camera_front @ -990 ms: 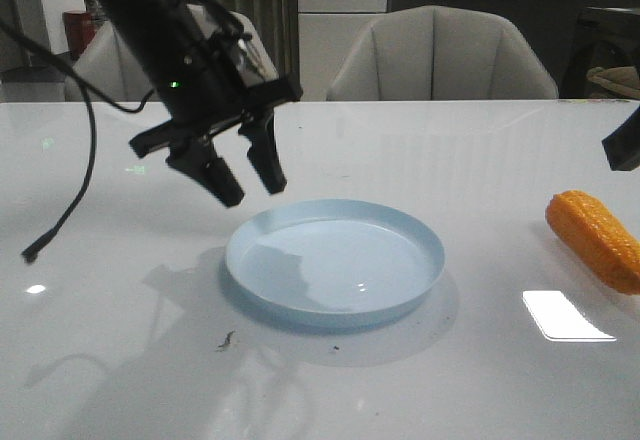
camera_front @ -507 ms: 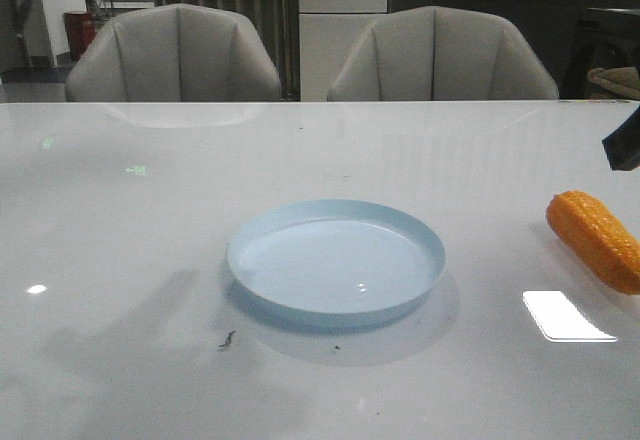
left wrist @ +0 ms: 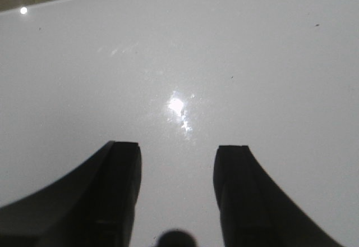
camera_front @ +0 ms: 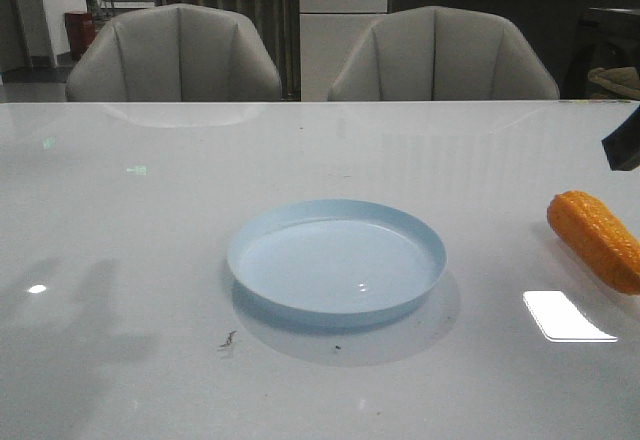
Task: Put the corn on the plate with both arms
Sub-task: 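Open the left gripper and lift it away from the plate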
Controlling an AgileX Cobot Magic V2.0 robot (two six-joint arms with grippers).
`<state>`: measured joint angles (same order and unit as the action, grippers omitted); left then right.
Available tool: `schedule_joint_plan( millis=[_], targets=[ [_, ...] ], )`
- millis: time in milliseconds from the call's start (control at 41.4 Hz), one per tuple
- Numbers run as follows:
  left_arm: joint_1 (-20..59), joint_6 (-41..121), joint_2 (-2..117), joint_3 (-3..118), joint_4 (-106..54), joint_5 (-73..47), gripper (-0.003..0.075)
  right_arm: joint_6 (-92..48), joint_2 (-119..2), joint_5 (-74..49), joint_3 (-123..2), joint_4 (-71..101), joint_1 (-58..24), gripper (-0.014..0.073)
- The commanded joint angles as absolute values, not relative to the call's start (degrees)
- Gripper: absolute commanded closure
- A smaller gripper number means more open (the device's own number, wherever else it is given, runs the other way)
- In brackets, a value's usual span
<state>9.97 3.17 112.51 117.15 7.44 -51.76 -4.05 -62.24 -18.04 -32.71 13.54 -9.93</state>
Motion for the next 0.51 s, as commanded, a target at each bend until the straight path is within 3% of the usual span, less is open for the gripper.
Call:
schedule_joint_plan(
  millis=[0, 483],
  targets=[
    [9.5, 2.6, 106.4, 113.0, 8.0, -42.3, 0.0343, -4.5, -61.3, -15.1, -34.7, 13.8, -10.1, 0.0105],
    [9.5, 2.5, 81.0, 60.9, 0.0, -6.7, 0.0344, -4.5, -61.3, -15.1, -34.7, 13.8, -10.1, 0.0105]
  ],
)
